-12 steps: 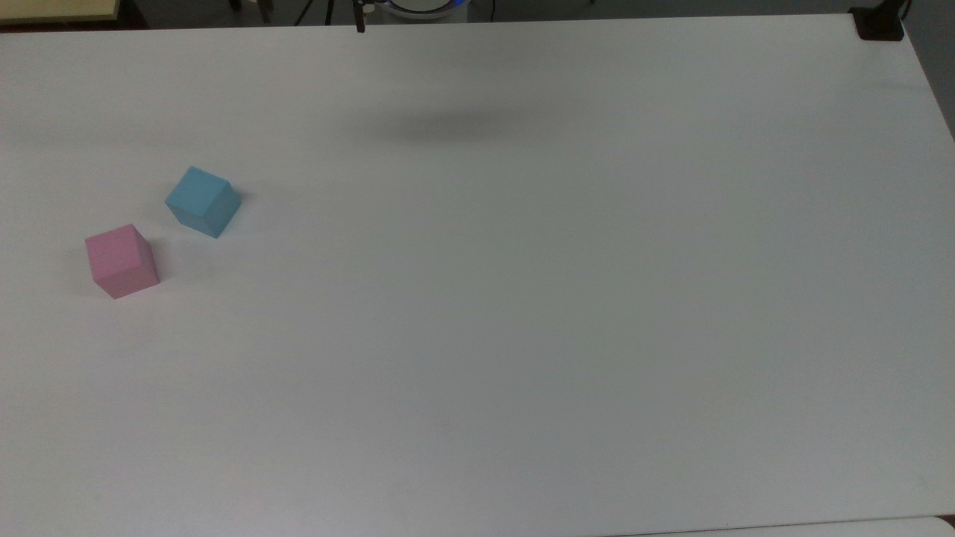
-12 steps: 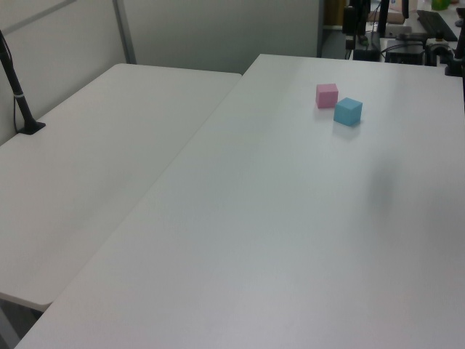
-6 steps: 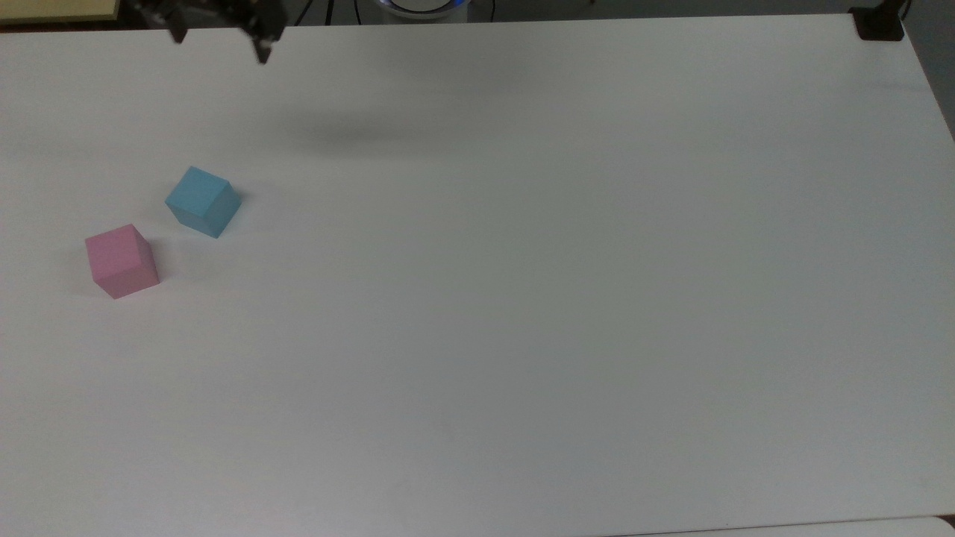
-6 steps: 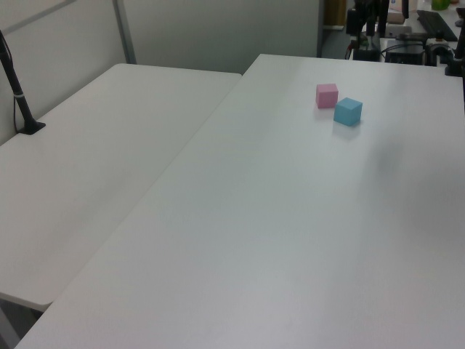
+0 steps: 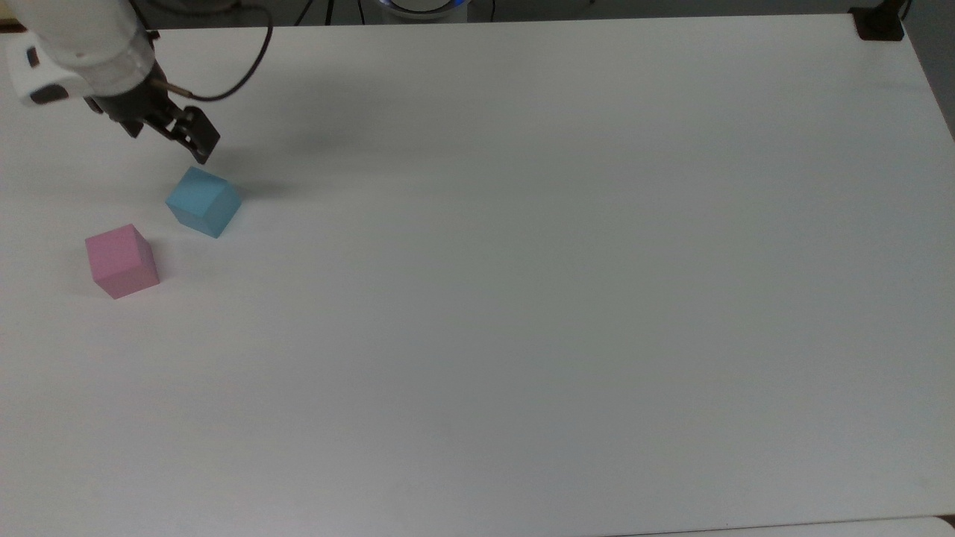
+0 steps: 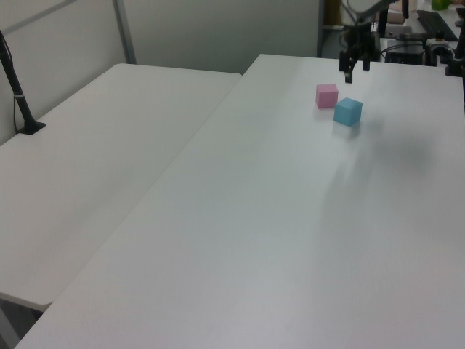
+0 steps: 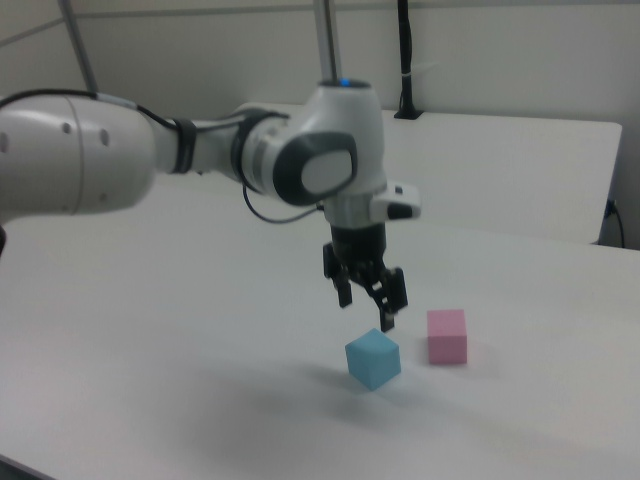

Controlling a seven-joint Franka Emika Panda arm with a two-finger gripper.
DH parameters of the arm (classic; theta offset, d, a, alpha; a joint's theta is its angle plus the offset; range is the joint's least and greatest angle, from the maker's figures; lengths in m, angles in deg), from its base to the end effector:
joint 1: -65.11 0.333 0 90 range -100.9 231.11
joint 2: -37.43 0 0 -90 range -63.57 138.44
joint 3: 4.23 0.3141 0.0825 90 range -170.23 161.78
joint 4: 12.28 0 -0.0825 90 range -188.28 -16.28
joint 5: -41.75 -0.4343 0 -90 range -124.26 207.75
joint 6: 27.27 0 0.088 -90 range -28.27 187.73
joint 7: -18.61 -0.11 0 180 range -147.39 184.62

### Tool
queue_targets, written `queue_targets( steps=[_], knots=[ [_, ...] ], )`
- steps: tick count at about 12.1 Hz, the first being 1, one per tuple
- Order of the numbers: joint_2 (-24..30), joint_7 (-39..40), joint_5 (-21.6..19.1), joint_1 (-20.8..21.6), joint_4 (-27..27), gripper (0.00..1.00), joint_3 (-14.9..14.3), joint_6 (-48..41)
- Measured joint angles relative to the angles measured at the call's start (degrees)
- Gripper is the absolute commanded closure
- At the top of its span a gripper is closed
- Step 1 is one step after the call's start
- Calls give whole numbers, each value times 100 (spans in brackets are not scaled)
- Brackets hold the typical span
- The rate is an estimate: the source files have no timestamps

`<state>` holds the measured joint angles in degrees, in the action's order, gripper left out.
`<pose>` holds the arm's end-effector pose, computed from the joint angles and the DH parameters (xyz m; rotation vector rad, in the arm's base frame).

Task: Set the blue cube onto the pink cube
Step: 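Lower the open gripper down over the light-blue cube, then close the gripper on the light-blue cube, then lift the blue cube and carry it over the pink cube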

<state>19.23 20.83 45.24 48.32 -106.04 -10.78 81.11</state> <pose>0.6352 -0.2721 0.4060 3.0170 -0.5226 -0.1222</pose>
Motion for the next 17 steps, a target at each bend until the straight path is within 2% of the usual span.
queue_targets(
  steps=[4, 6, 7, 9, 10, 11, 13, 17],
  knots=[
    [-134, -196, 0, 1, -569, 0, 26, 849],
    [-252, -314, 0, 16, -689, 0, 44, 1082],
    [-336, -375, 0, 46, -706, 3, 47, 1166],
    [-457, -393, 0, 75, -708, 47, 53, 1190],
    [-502, -394, 0, 75, -708, 61, 53, 1228],
    [-523, -380, 4, 76, -707, 67, 54, 1255],
    [-509, 13, 12, 74, -603, 67, 55, 1256],
    [-492, 648, 8, -58, 256, 66, 45, 872]
  ],
)
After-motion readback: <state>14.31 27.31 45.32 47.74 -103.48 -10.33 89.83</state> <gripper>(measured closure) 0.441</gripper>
